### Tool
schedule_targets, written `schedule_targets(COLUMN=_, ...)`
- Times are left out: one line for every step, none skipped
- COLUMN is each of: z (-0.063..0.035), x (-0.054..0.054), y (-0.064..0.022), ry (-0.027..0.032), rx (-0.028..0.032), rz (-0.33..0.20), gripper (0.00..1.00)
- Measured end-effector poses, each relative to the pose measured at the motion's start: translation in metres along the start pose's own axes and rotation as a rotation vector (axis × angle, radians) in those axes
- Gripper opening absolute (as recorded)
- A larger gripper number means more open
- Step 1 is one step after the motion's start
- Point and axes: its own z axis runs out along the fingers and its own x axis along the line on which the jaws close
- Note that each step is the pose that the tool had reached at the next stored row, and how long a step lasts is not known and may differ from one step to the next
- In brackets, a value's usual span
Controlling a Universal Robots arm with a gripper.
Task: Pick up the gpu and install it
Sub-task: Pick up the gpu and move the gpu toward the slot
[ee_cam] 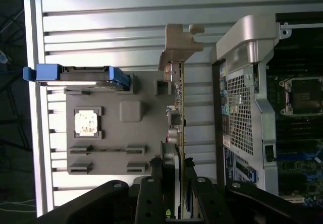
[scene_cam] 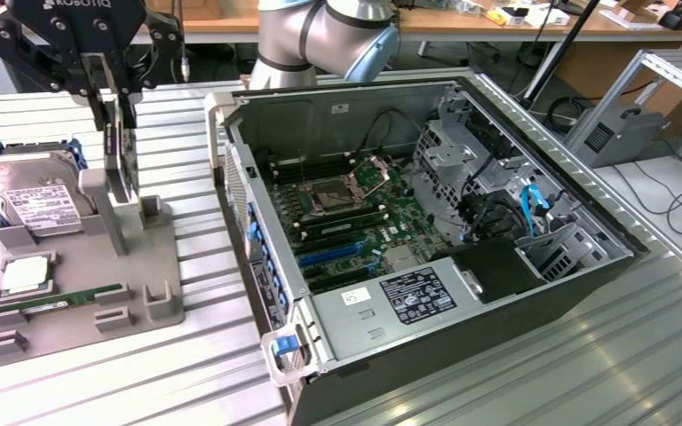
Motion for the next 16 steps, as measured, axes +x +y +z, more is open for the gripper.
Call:
schedule_targets(z=-0.0012, x=0.000, y=0.0000, ry=0.0001, rx=-0.0001, rz=0.000, gripper=0.27)
schedule_targets(z=-0.0023, x=0.000, y=0.0001, ry=0.0001, rx=-0.0003, rz=0.000, gripper=0.27)
schedule_targets(z=-0.0035, x=0.000, y=0.0002, ry=0.0001, rx=-0.0004, rz=0.000, gripper=0.27)
schedule_targets(z=-0.0046, x=0.000, y=0.0002, ry=0.0001, rx=-0.0005, rz=0.000, gripper=0.27)
schedule_targets(z=-0.0057, x=0.000, y=0.0003, ry=0.0001, rx=-0.0006, rz=0.000, gripper=0.27)
schedule_targets(z=-0.0070, x=0.000, y=0.0004, ry=0.0001, rx=-0.0007, rz=0.000, gripper=0.27)
schedule_targets(z=-0.0080, x=0.000, y=0.0004, ry=0.0001, rx=-0.0008, rz=0.000, gripper=0.27)
schedule_targets(z=-0.0090, x=0.000, y=0.0005, ry=0.0000, rx=-0.0009, rz=0.000, gripper=0.27)
schedule_targets(z=-0.0104, x=0.000, y=0.0006, ry=0.0001, rx=-0.0009, rz=0.000, gripper=0.27)
schedule_targets(z=-0.0118, x=0.000, y=0.0006, ry=0.0001, rx=-0.0010, rz=0.000, gripper=0.27)
schedule_targets(z=-0.0133, x=0.000, y=0.0007, ry=0.0001, rx=-0.0011, rz=0.000, gripper=0.27)
schedule_targets(z=-0.0146, x=0.000, y=0.0008, ry=0.0002, rx=-0.0011, rz=0.000, gripper=0.27)
schedule_targets(z=-0.0155, x=0.000, y=0.0008, ry=0.0002, rx=-0.0012, rz=0.000, gripper=0.27)
schedule_targets(z=-0.0163, x=0.000, y=0.0009, ry=0.0001, rx=-0.0013, rz=0.000, gripper=0.27)
schedule_targets(z=-0.0174, x=0.000, y=0.0009, ry=0.0002, rx=-0.0013, rz=0.000, gripper=0.27)
schedule_targets(z=-0.0184, x=0.000, y=0.0010, ry=0.0001, rx=-0.0014, rz=0.000, gripper=0.27)
